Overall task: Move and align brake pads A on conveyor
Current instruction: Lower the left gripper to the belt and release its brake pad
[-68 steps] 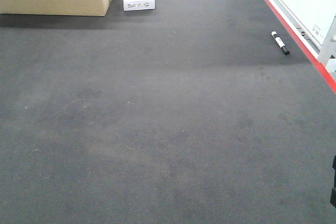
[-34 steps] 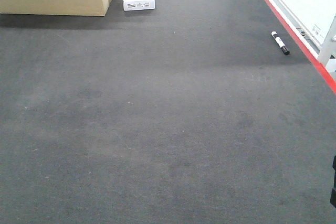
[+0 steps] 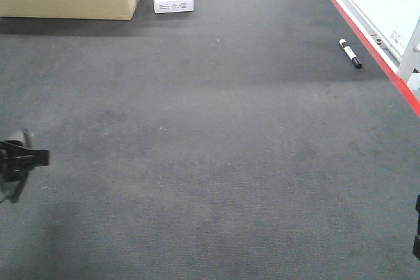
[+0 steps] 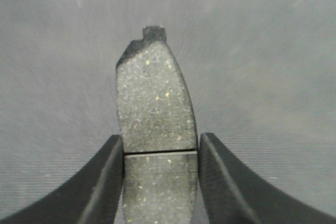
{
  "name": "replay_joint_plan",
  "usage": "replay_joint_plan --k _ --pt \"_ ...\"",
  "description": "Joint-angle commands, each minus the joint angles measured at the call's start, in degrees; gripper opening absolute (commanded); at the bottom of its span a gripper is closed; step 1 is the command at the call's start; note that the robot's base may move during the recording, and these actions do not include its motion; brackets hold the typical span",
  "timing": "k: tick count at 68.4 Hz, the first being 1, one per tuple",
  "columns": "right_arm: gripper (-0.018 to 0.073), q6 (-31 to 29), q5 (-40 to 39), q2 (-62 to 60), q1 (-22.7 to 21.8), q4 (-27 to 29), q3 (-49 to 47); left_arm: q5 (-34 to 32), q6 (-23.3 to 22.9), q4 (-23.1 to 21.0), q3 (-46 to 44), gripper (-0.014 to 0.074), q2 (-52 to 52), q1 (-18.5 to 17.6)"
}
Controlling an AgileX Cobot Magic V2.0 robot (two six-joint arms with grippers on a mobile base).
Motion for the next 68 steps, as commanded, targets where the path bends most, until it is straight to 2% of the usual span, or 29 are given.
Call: replay_joint_plan --k 1,28,41,50,68 --pt "-0.0006 -0.35 -4.63 0.03 -0.31 -0.21 -1.83 -3.74 -0.79 0.00 -3.81 0.0004 3.60 -0.30" --pt "-0.0006 -0.35 -4.57 0.03 -0.31 -0.17 -1.83 5.55 -0.79 -0.42 -13.50 0.0032 18.62 -0.30" --pt "-0.0006 -0.35 -4.57 0.03 -0.31 -0.17 -1.83 6.78 -0.79 -1.77 -16.08 0.0078 22.29 -0.30" --pt "-0.0006 -0.35 -4.57 0.03 -0.31 -0.17 -1.83 7.01 -0.61 -1.72 -16.80 0.0176 23.50 -0.30" --pt "-0.0006 -0.35 -4.57 0.03 -0.31 -0.17 -1.83 6.82 -0.16 -1.04 -16.80 0.0464 23.63 -0.30"
